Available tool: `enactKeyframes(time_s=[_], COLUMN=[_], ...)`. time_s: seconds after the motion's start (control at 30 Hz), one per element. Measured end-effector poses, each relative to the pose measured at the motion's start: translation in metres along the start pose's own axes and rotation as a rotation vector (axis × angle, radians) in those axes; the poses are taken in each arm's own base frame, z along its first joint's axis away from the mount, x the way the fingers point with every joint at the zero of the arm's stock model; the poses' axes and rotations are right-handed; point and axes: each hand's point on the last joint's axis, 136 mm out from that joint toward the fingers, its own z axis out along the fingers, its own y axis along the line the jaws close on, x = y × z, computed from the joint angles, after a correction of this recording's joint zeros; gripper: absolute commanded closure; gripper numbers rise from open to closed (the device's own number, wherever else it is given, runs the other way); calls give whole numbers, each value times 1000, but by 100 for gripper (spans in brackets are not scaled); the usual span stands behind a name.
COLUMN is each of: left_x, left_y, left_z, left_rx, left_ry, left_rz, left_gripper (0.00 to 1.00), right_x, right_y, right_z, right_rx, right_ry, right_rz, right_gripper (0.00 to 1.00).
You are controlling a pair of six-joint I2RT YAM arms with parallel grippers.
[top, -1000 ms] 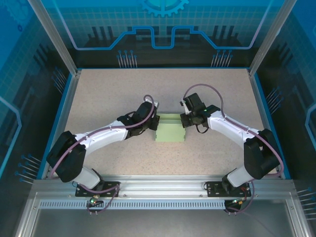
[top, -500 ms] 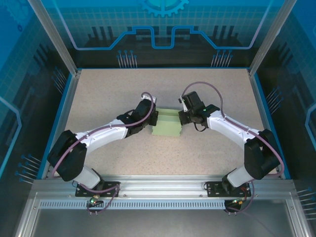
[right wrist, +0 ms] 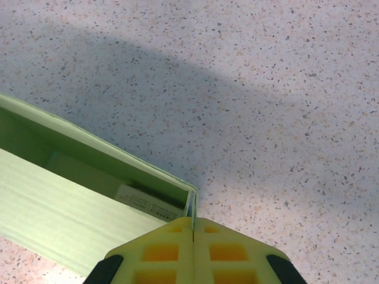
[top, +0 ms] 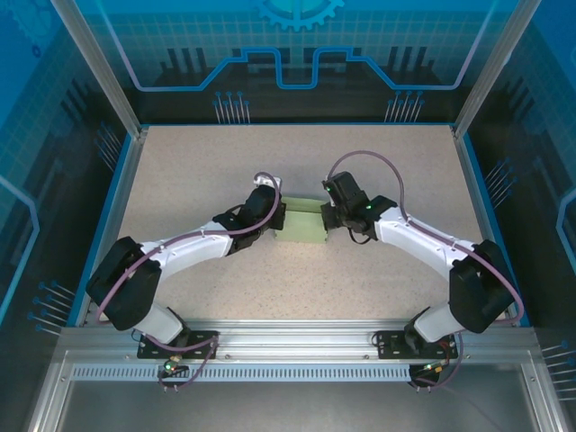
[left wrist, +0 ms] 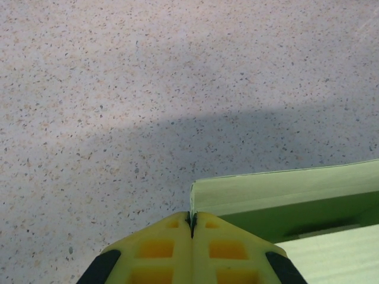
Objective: Fold the paper box
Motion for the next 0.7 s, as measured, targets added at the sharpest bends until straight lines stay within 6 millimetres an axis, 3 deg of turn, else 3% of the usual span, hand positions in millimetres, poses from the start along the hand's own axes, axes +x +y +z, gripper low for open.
enactKeyframes(time_s=[0.7], left_x=[3], left_y=[3], left_z=[-2], left_rx=[-7], left_ry=[-2], left_rz=[-48], left_gripper=[99], right_x=[6], right_y=[9], right_z=[-2], right_rx=[64], right_ry=[-56], right_rz=[91], right_gripper=[98])
